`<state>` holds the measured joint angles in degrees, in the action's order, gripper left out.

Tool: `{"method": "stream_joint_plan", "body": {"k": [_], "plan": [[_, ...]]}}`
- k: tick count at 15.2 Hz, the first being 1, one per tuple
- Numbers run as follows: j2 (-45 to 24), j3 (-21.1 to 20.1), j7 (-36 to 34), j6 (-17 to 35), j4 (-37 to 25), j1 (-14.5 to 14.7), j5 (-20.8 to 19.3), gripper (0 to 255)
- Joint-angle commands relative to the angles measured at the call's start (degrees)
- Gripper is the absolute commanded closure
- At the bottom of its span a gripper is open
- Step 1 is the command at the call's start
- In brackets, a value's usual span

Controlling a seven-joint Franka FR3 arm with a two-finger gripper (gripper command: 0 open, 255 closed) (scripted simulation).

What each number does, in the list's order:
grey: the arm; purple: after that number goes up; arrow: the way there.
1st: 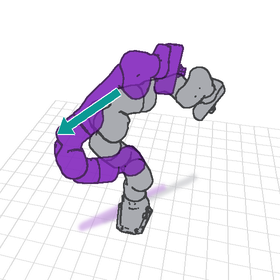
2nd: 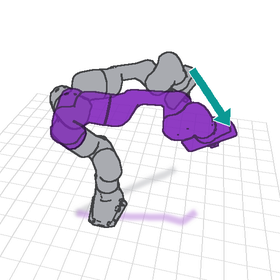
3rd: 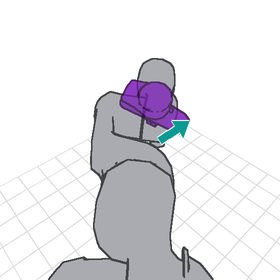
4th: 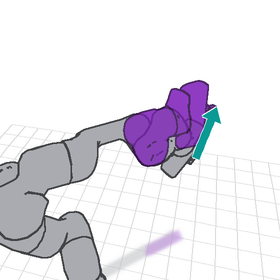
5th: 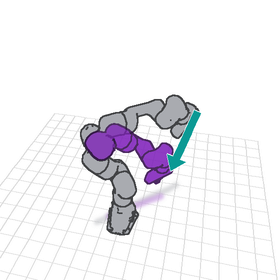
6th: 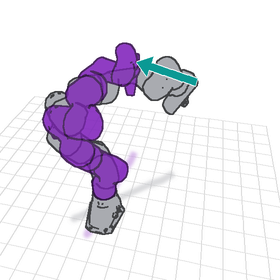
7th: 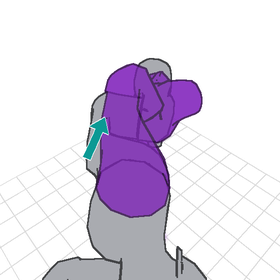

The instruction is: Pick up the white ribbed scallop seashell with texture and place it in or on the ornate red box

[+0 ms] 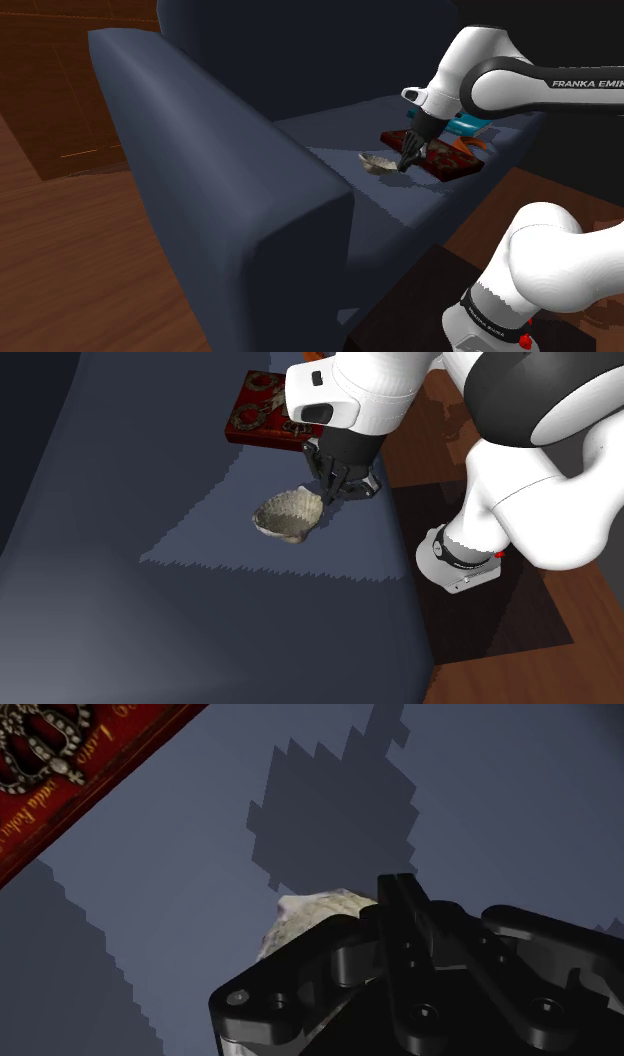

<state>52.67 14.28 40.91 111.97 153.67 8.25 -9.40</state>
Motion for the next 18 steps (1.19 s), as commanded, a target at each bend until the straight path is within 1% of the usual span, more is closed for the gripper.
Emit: {"method": "stream_joint_plan", "body": {"k": [1, 3, 4, 7, 10, 11, 18], "plan": [[0.00, 0.00, 0.00, 0.00, 0.00, 0.00, 0.00, 255], [0.00, 0.00, 0.00, 0.00, 0.00, 0.00, 0.00, 255], [0.00, 0.00, 0.00, 0.00, 0.00, 0.00, 0.00, 0], [-10.10, -2.54, -4.29, -5.35, -9.42, 2.67, 3.61, 0], [-20.32, -3.98, -7.79, -11.29, -19.64, 4.65, 6.88, 0], [-21.46, -4.10, -8.13, -11.99, -20.82, 4.82, 7.24, 0], [-21.57, -3.92, -8.16, -6.13, -15.06, 4.75, 7.11, 0]]}}
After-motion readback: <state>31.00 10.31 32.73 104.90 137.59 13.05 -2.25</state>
